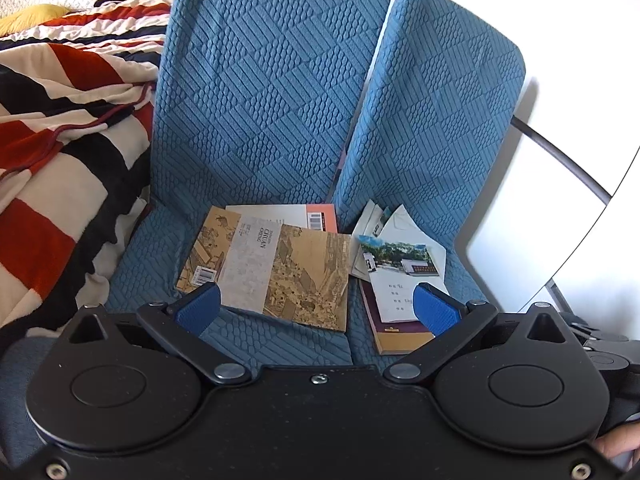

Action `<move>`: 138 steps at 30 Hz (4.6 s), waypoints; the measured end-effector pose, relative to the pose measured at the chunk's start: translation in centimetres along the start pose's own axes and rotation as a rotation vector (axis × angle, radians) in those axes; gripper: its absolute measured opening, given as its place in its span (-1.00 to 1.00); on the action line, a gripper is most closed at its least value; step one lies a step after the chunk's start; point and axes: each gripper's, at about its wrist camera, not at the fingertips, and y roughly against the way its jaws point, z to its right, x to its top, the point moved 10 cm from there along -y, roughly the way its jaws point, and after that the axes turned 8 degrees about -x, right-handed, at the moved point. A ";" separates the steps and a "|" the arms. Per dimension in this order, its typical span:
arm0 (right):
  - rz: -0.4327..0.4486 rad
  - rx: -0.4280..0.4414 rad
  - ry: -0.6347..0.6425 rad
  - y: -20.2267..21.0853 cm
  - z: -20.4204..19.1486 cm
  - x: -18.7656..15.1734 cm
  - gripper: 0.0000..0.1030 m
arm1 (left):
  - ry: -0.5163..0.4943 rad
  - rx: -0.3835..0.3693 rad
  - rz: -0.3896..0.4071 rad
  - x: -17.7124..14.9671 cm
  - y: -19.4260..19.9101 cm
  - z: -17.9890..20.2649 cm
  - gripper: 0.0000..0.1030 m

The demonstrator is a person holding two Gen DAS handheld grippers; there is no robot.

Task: Organize objects

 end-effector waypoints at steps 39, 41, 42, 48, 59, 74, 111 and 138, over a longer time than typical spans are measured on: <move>-0.045 -0.007 -0.038 -15.0 1.6 0.2 0.90 | 0.053 0.088 0.072 -0.5 -16.5 -12.1 0.99; -0.048 -0.005 -0.033 -15.3 1.7 0.3 0.90 | 0.043 0.106 0.073 -0.1 -17.1 -12.9 0.99; -0.050 -0.003 -0.027 -15.5 1.6 0.4 0.90 | 0.051 0.110 0.070 0.0 -17.5 -13.2 0.99; -0.058 0.010 -0.001 -17.5 1.0 1.2 0.90 | 0.060 0.178 0.015 0.4 -19.9 -15.8 0.99; -0.096 0.059 0.050 -21.4 -0.8 0.9 0.91 | 0.019 0.206 -0.127 -1.2 -25.0 -19.3 0.99; -0.124 0.049 0.024 -26.8 -0.6 1.8 0.43 | 0.123 0.074 -0.218 -0.8 -28.8 -21.5 0.87; -0.225 0.494 -0.406 -26.1 0.6 5.5 0.46 | 0.179 0.065 -0.242 -1.0 -28.9 -22.0 0.52; -0.227 0.421 -0.309 -22.5 0.0 4.8 -0.81 | 0.494 0.009 -0.091 -1.1 -22.4 -23.4 0.57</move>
